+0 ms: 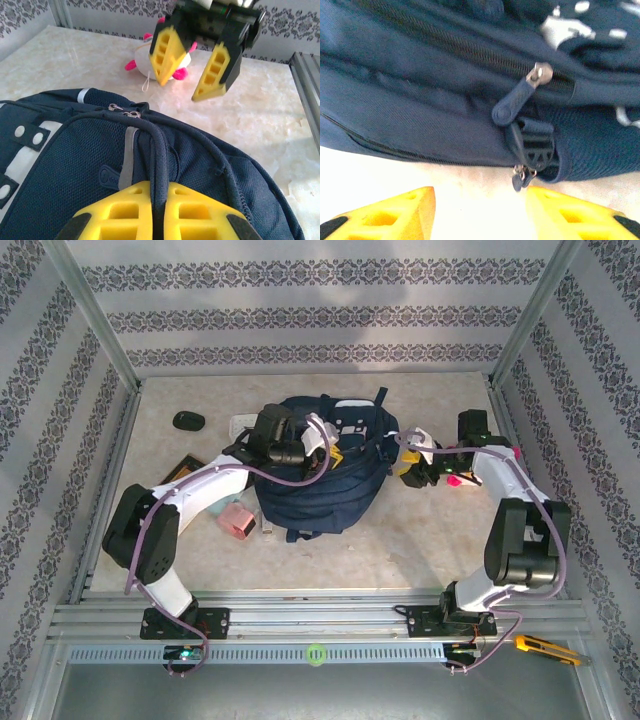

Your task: Pack the student bag

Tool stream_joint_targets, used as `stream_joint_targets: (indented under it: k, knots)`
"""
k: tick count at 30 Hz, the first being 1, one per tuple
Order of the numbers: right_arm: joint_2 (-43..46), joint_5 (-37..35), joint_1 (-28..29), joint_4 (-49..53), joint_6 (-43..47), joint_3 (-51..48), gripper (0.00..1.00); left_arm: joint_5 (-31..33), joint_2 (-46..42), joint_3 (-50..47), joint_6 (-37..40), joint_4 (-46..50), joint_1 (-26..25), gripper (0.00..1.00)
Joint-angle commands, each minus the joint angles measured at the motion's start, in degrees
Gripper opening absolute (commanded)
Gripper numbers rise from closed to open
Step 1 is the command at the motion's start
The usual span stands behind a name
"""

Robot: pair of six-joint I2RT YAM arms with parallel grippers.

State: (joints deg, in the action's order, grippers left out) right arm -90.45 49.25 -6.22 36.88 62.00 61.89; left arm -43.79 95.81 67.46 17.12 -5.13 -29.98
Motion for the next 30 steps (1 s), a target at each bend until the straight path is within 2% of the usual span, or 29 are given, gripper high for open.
stream_joint_targets:
  k: [1,7,19,30]
  knots:
    - [-3.26,-0.72,0.24,0.79,-0.15,2.22,0.5,-3.31,-3.24,3.32,-2.35,-7.94,0.85,0.0]
    - [-6.31,0.58,0.24,0.39,1.1,2.01,0.48,-2.95,-3.5,4.72,-3.49,-9.34,1.93,0.0]
    - [-10.58,-1.52,1.27,-4.89,-0.66,4.62,0.46,-3.68,-5.44,5.19,-4.63,-10.42,2.21,0.0]
    - [-12.51,-4.68,4.18,-4.19,-0.2,8.13,0.39,-3.67,-5.85,4.61,-6.3,-12.85,2.24,0.0]
